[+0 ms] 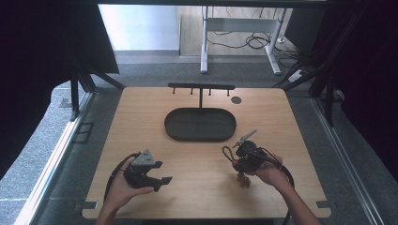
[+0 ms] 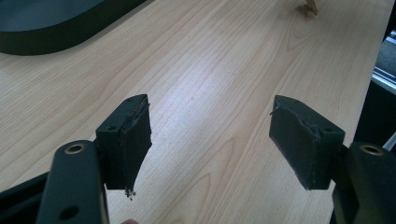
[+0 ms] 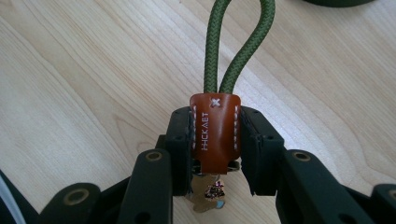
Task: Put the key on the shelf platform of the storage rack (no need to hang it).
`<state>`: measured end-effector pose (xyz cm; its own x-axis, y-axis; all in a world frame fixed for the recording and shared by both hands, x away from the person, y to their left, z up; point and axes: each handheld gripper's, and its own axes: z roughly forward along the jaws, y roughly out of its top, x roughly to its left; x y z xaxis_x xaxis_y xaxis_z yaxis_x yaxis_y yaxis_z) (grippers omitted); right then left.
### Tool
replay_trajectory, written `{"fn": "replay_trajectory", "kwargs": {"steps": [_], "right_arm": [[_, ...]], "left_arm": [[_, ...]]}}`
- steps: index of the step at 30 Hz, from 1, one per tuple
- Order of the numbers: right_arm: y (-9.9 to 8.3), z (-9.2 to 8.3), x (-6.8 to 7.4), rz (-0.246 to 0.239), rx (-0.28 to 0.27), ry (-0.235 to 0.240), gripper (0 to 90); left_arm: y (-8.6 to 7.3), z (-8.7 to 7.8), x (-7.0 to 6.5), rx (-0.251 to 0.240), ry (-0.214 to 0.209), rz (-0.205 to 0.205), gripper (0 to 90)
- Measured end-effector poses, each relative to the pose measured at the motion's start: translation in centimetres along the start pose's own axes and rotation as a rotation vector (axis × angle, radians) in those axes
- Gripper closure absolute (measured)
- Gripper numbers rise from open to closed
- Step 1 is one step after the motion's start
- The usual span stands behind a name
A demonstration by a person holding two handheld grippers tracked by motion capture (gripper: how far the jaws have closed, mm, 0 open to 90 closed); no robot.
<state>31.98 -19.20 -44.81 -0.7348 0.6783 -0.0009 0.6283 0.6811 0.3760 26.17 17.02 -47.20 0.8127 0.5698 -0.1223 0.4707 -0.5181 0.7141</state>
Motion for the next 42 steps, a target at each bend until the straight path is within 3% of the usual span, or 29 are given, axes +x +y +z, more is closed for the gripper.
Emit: {"fn": "replay_trajectory", "kwargs": {"steps": [16,42], "right_arm": [[1.2,-2.1,-0.5,-0.026,-0.021,0.000,66.8],[4.0,-3.4,-0.8,-0.081,-0.013,0.010,66.8]], "left_arm": [[0.0,0.0,-0.1,0.001,-0.002,-0.001,30.0],[0.2,0.1,-0.3,0.000,-0.010,0.004,30.0]]}}
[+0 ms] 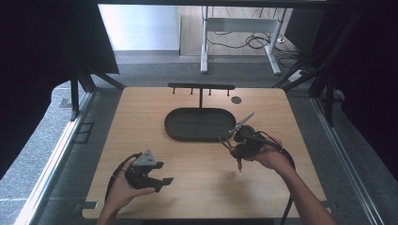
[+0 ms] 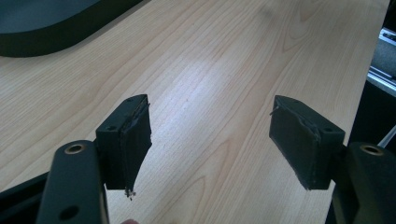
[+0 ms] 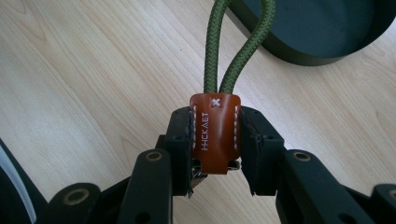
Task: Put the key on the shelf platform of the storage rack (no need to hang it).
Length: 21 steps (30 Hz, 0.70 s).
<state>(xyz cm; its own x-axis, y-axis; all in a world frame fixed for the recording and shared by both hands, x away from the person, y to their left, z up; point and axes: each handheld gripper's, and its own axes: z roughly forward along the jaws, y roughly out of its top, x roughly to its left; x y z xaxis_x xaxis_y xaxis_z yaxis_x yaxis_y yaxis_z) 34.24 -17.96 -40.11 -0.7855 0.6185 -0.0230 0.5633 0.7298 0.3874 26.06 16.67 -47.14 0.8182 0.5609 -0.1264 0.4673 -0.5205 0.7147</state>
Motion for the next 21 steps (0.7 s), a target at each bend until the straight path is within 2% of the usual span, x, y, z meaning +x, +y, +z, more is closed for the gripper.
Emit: {"fn": "replay_trajectory", "kwargs": {"steps": [21], "right_arm": [[1.4,-0.6,-1.0,-0.019,-0.013,-0.006,66.8]], "left_arm": [[0.1,0.4,-0.3,0.011,-0.010,0.009,29.8]]}}
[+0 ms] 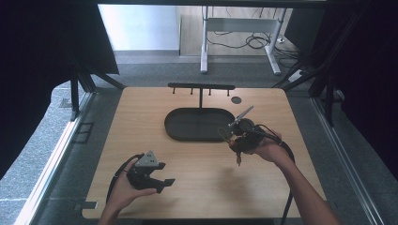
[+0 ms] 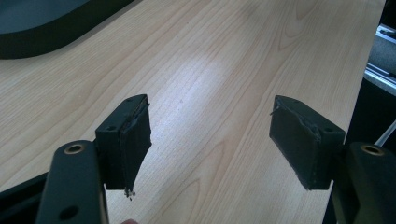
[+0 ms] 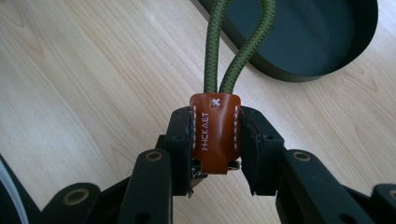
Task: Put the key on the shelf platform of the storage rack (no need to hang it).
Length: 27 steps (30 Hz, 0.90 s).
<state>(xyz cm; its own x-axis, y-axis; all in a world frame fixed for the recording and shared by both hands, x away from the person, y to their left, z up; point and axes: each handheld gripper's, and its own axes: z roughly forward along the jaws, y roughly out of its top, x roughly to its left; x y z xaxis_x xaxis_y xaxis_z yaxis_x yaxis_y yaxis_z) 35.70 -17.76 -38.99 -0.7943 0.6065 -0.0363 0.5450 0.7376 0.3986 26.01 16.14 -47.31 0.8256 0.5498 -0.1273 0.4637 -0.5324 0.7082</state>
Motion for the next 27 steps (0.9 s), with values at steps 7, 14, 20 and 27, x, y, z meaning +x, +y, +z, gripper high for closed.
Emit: {"fn": "replay_trajectory", "kwargs": {"steps": [7,14,20,27], "right_arm": [[0.4,0.2,-0.6,-0.003,-0.001,-0.002,66.8],[1.0,0.4,-1.1,-0.007,0.000,-0.009,66.8],[1.4,1.0,-1.5,-0.012,0.007,-0.004,66.8],[1.8,1.7,-2.0,-0.014,0.013,0.006,66.8]], "left_arm": [[0.0,0.1,-0.1,0.004,-0.002,0.003,29.8],[0.0,0.2,-0.1,0.005,-0.003,0.004,29.7],[0.0,0.3,0.0,0.008,-0.004,0.003,29.6],[-0.1,0.5,0.1,0.016,-0.005,0.002,29.5]]}}
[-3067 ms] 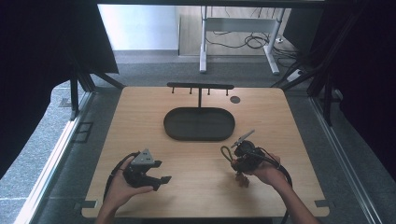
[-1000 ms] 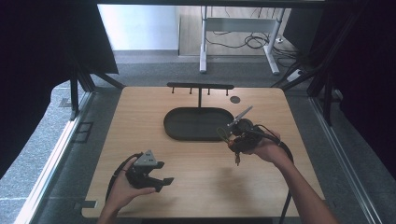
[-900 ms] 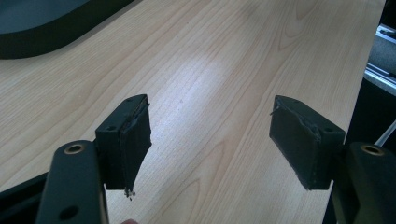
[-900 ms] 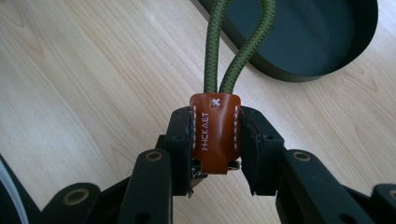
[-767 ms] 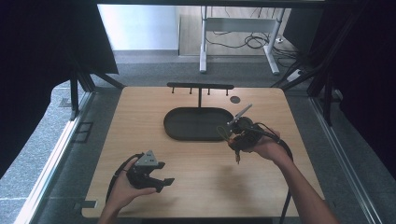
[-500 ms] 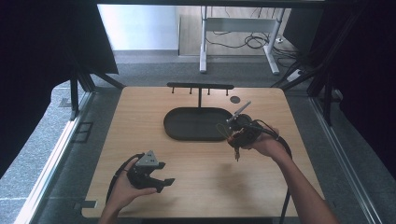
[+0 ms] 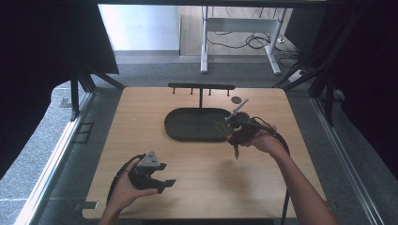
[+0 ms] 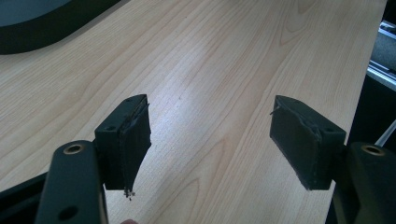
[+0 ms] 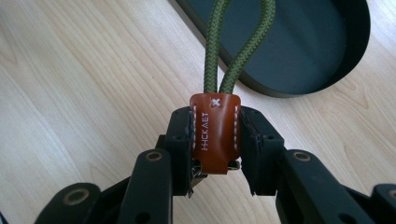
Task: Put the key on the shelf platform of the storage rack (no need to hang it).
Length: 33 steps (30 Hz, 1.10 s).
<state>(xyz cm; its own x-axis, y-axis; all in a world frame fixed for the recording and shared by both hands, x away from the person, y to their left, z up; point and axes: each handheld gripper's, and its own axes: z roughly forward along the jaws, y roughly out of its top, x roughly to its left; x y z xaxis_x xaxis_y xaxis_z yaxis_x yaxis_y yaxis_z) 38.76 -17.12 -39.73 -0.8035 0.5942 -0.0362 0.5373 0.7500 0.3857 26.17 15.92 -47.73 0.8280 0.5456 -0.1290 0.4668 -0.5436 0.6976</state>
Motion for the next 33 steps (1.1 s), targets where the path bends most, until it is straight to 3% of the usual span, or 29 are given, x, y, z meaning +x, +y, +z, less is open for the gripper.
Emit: {"fn": "replay_trajectory", "kwargs": {"steps": [17,33], "right_arm": [[2.4,0.0,-1.2,-0.036,0.003,-0.012,66.8],[4.6,0.0,-2.2,-0.037,-0.011,-0.015,66.8]], "left_arm": [[-0.1,0.2,0.1,0.013,0.003,-0.001,29.2],[-0.1,0.0,0.2,0.010,0.006,0.001,29.1]]}}
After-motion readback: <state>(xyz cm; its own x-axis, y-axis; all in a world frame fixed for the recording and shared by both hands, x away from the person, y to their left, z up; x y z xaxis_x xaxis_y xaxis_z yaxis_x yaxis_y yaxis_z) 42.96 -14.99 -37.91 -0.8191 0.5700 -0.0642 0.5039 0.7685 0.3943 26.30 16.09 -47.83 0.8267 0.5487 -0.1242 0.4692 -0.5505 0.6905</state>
